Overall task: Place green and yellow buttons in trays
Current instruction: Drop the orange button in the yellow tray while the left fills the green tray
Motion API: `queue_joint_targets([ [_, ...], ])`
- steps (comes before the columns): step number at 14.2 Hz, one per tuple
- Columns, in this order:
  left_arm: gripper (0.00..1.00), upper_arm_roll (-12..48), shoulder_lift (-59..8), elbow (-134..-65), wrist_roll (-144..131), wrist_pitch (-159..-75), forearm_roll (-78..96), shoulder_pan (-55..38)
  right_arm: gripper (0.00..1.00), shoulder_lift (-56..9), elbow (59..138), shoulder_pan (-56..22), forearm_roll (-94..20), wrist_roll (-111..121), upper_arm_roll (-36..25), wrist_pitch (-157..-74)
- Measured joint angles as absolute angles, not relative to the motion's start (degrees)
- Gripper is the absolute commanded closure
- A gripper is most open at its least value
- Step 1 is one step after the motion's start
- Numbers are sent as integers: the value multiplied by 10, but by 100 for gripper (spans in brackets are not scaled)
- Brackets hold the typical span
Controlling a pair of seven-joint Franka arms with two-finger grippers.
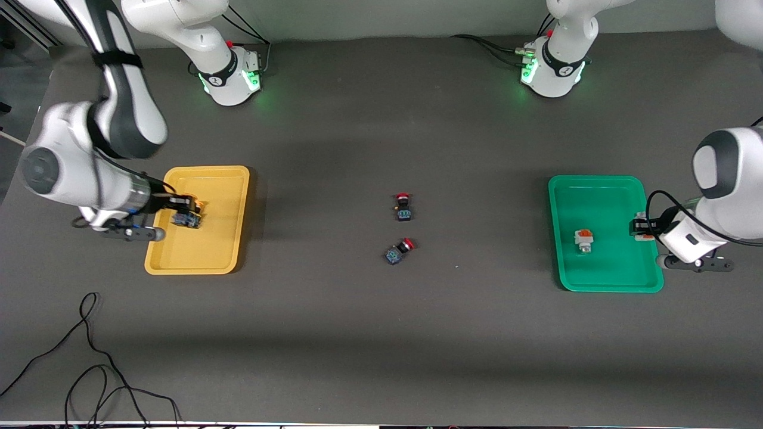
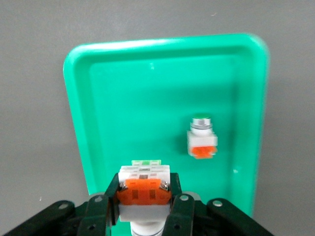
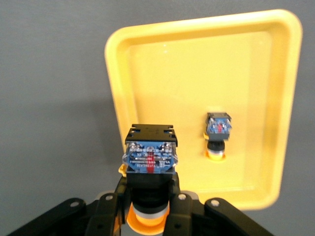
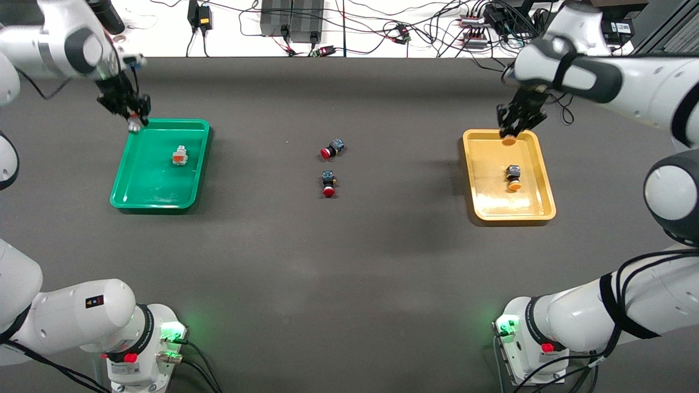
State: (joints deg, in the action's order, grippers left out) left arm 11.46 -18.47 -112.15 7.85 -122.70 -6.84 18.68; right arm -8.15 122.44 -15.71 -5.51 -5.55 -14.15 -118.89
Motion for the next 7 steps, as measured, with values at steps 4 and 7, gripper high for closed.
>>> queue_joint_targets([
  [4,64,115,-226,-1230,91,-1405,-95,215,100,-136,1263,-158,-56,-56,-141,-1286],
  [7,0,115,-247,-1232,92,-1425,-100,218,35,-156,1274,-159,-61,-56,-141,-1315],
])
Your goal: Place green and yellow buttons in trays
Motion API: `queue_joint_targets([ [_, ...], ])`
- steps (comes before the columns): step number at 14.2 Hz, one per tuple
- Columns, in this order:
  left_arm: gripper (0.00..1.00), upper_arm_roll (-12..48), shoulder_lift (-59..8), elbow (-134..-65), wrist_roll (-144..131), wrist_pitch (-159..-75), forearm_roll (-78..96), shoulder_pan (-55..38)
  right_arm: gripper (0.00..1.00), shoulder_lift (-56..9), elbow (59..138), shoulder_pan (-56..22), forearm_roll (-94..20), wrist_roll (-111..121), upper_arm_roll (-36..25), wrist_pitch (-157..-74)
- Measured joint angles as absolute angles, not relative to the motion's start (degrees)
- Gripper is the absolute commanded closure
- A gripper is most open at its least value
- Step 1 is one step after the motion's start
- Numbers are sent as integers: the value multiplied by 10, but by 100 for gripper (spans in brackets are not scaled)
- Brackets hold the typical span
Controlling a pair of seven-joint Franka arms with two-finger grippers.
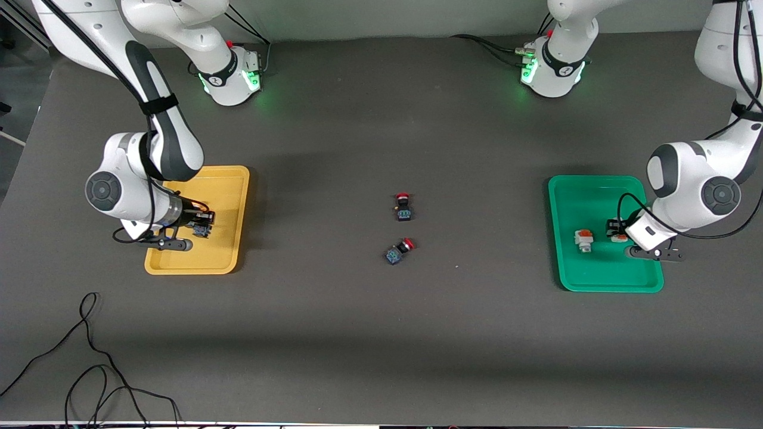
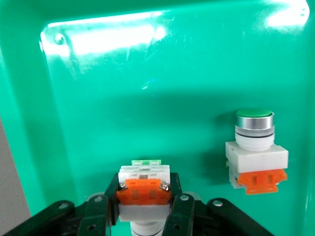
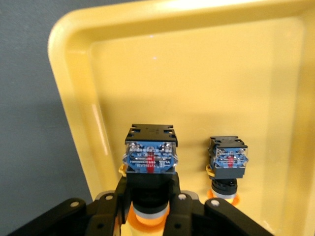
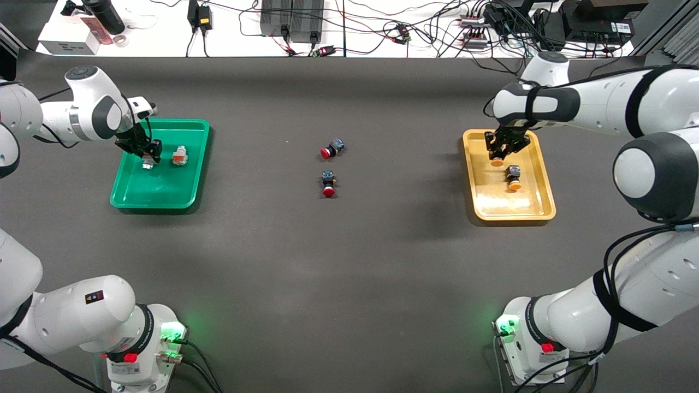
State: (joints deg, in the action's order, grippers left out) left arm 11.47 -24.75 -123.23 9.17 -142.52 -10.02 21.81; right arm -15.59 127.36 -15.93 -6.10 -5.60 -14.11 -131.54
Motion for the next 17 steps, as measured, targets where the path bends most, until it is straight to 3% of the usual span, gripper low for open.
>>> queue_joint_targets([
  [1,0,115,-247,-1231,92,-1425,-101,220,5,-161,1275,-159,-62,-56,-140,-1318],
  [2,0,115,-245,-1228,92,-1422,-101,221,0,-163,1275,-160,-63,-57,-139,-1319],
  [5,0,116,-226,-1189,94,-1342,-102,223,0,-160,1269,-160,-64,-57,-139,-1310],
  [12,0,131,-109,-997,132,-982,-89,221,0,-104,1208,-161,-64,-57,-138,-1189],
  [17,0,151,-50,-951,133,-877,-35,207,0,-75,1082,-162,-65,-57,-138,-1038],
])
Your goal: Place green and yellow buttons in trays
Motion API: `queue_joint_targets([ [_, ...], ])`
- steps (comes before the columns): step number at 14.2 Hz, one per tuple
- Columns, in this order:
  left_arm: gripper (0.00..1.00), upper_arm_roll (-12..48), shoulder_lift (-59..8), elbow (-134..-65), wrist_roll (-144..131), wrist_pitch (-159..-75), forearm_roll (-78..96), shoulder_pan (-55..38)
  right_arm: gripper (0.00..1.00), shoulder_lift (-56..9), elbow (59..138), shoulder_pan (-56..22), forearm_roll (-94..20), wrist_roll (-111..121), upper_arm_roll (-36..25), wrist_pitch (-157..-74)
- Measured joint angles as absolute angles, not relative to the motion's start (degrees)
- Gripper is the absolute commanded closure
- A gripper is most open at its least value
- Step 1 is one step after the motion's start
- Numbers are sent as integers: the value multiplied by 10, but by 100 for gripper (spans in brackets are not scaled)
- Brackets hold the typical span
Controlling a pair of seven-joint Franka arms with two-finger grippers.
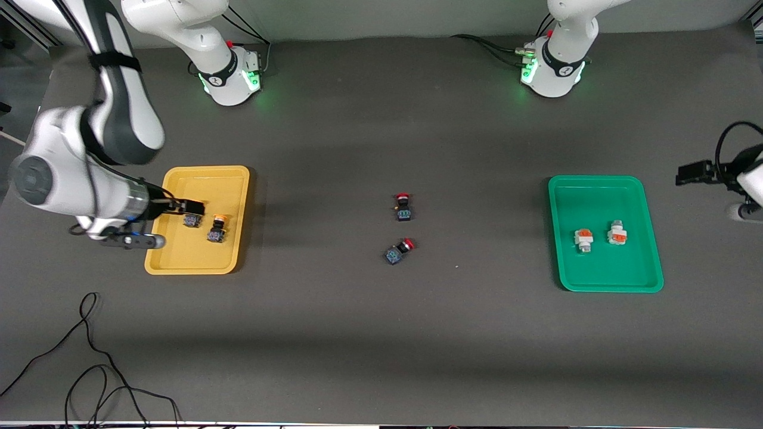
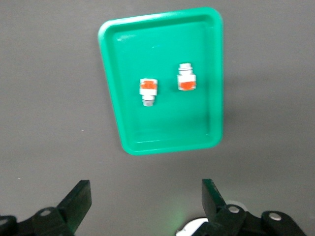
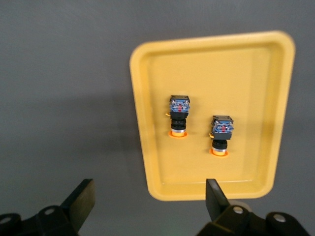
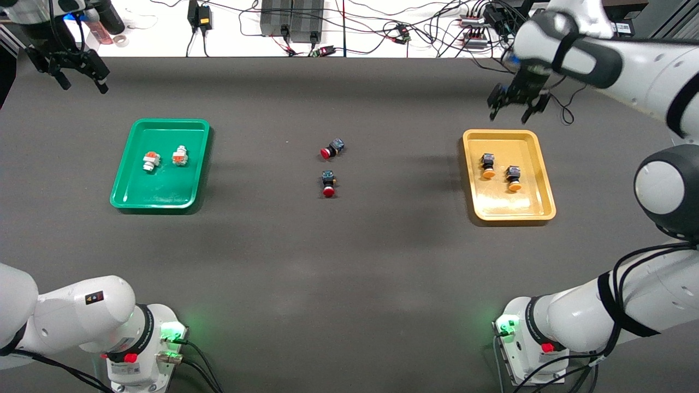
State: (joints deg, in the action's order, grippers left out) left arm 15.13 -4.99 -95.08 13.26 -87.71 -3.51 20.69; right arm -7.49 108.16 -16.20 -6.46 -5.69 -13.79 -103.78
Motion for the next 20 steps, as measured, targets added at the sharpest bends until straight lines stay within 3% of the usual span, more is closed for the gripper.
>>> queue_joint_targets([
  [3,0,136,-11,-950,127,-855,-7,164,0,-28,1025,-162,-65,-57,-138,-967],
  [6,0,54,7,-950,82,-852,-3,47,0,14,997,-162,-64,-58,-138,-926],
  [10,0,-11,14,-950,31,-852,-2,-62,0,48,999,-161,-32,-67,-124,-919],
  [20,0,-30,17,-936,28,-849,-2,-73,0,65,1019,-150,-25,-80,-112,-925],
])
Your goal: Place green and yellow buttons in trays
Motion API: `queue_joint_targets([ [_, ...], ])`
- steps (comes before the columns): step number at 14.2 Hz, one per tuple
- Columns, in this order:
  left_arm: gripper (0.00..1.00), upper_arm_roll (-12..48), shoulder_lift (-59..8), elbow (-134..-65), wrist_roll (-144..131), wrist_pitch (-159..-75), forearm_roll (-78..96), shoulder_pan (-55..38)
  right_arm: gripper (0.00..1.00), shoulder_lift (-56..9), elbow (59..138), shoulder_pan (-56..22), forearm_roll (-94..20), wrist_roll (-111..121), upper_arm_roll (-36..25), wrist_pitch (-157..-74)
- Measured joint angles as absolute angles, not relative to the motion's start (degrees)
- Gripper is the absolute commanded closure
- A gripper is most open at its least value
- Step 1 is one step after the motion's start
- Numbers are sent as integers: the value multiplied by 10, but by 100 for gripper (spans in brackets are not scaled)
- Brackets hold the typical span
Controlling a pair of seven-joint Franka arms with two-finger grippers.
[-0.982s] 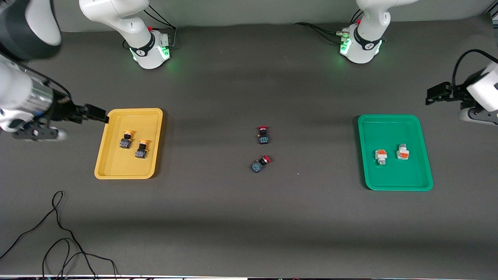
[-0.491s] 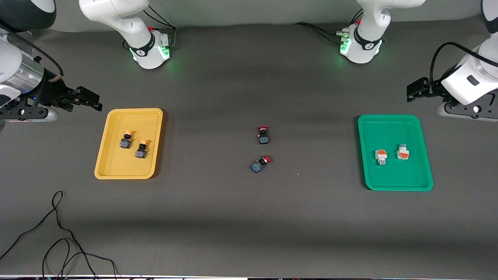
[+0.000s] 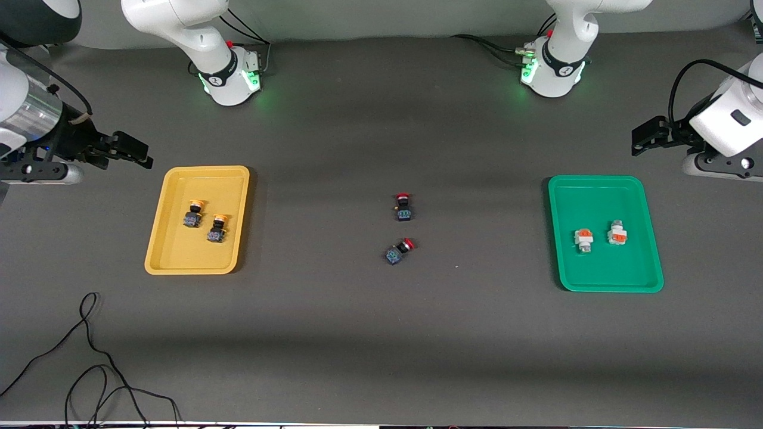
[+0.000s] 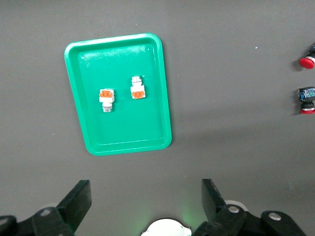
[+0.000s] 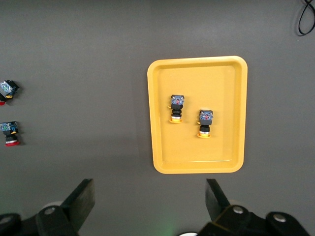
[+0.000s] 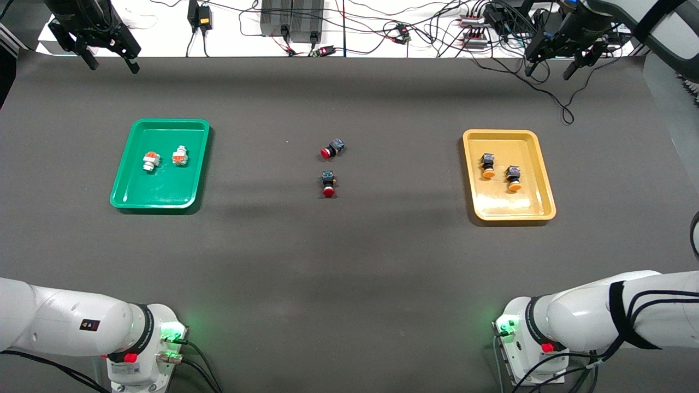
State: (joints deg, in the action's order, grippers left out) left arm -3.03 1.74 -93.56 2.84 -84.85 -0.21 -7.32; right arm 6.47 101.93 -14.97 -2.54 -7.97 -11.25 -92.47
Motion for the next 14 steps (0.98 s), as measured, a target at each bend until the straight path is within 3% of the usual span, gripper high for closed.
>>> queue_joint_targets([
  [6,0,-3,17,-933,28,-849,-2,-44,0,58,993,-146,-24,-80,-114,-935],
  [14,0,0,17,-933,28,-848,-2,-42,0,42,948,-83,-23,-69,-114,-935],
])
